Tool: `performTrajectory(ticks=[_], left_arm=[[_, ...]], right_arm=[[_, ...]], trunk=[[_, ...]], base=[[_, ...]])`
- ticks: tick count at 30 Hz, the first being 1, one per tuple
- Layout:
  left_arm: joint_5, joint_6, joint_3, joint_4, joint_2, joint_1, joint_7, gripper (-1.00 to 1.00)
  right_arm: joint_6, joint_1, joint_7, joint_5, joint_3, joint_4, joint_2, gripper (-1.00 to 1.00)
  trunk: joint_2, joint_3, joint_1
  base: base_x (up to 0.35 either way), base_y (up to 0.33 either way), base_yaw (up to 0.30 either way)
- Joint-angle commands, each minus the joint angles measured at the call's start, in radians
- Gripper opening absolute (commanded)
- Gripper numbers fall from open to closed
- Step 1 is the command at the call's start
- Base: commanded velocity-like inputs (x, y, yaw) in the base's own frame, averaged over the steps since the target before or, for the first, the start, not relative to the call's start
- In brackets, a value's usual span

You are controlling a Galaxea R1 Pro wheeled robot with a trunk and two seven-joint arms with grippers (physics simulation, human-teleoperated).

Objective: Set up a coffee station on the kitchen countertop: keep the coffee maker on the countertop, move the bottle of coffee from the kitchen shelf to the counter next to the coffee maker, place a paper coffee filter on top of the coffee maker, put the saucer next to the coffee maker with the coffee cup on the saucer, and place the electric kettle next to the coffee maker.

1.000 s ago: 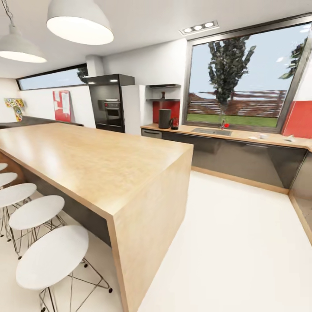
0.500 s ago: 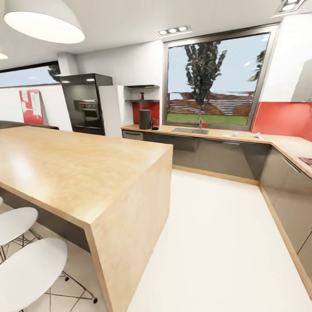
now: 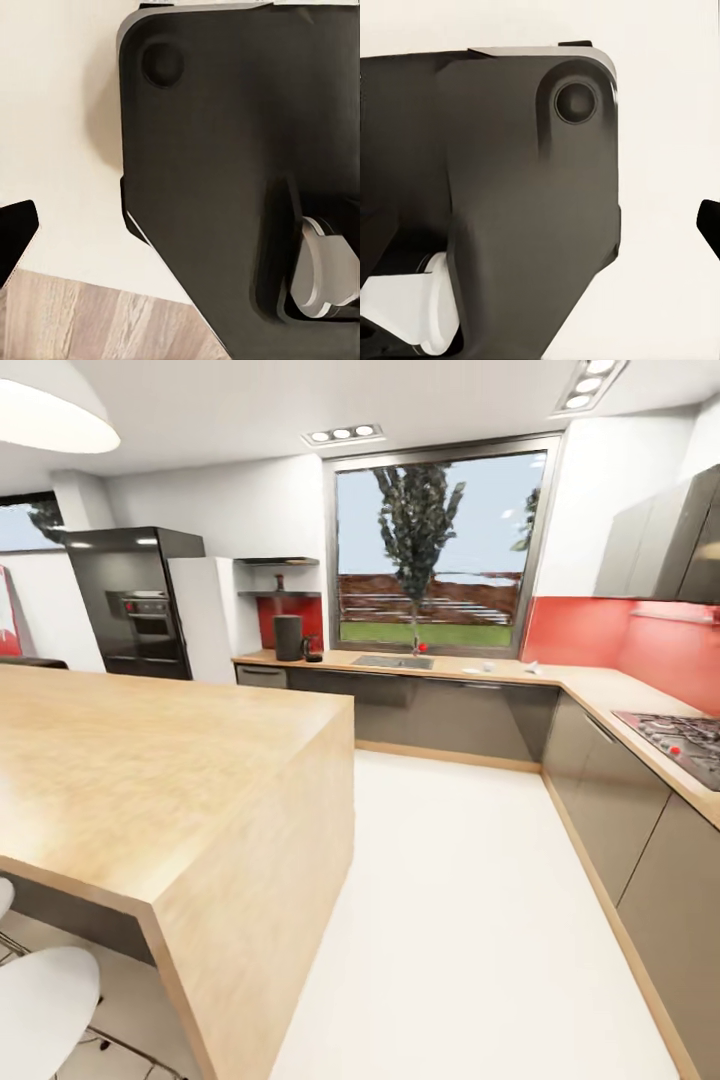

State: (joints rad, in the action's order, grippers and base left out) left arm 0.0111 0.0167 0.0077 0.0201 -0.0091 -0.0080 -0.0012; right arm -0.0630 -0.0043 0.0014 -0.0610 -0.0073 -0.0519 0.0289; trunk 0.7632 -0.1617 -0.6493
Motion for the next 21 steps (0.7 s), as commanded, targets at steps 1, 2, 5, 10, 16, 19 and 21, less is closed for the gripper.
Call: performTrajectory(ticks=[1, 2, 5, 10, 16, 19, 21], left_arm=[[0.001, 0.002, 0.001, 0.000, 0.000, -0.001, 0.000, 1.00], [0.001, 0.002, 0.001, 0.000, 0.000, -0.001, 0.000, 1.00], [0.001, 0.002, 0.001, 0.000, -0.002, -0.001, 0.000, 1.00], [0.001, 0.002, 0.001, 0.000, -0.002, -0.002, 0.000, 1.00], [0.001, 0.002, 0.001, 0.000, -0.003, -0.003, 0.000, 1.00], [0.001, 0.002, 0.001, 0.000, -0.003, -0.003, 0.000, 1.00], [0.001, 0.002, 0.001, 0.000, -0.003, -0.003, 0.000, 1.00]], right_arm=[[-0.003, -0.001, 0.000, -0.006, 0.000, 0.000, 0.000, 1.00], [-0.003, -0.001, 0.000, -0.007, 0.000, 0.001, 0.000, 1.00], [-0.003, -0.001, 0.000, -0.008, 0.000, 0.000, 0.000, 1.00], [-0.003, -0.001, 0.000, -0.008, 0.000, -0.004, 0.000, 1.00], [-0.003, -0.002, 0.000, -0.008, 0.000, -0.006, 0.000, 1.00], [-0.003, -0.001, 0.000, -0.008, 0.000, -0.006, 0.000, 1.00], [-0.003, -0.001, 0.000, -0.008, 0.000, -0.006, 0.000, 1.00]], trunk=[[-0.006, 0.002, 0.004], [-0.013, 0.005, 0.008], [-0.034, 0.014, 0.019], [-0.069, 0.030, 0.038], [-0.111, 0.049, 0.061], [-0.132, 0.058, 0.073], [-0.146, 0.065, 0.080]], base=[[0.000, 0.000, -0.298], [0.000, 0.000, -0.299], [0.000, 0.000, -0.300], [0.000, 0.000, -0.300], [0.000, 0.000, -0.300], [0.000, 0.000, -0.300], [0.000, 0.000, -0.300]])
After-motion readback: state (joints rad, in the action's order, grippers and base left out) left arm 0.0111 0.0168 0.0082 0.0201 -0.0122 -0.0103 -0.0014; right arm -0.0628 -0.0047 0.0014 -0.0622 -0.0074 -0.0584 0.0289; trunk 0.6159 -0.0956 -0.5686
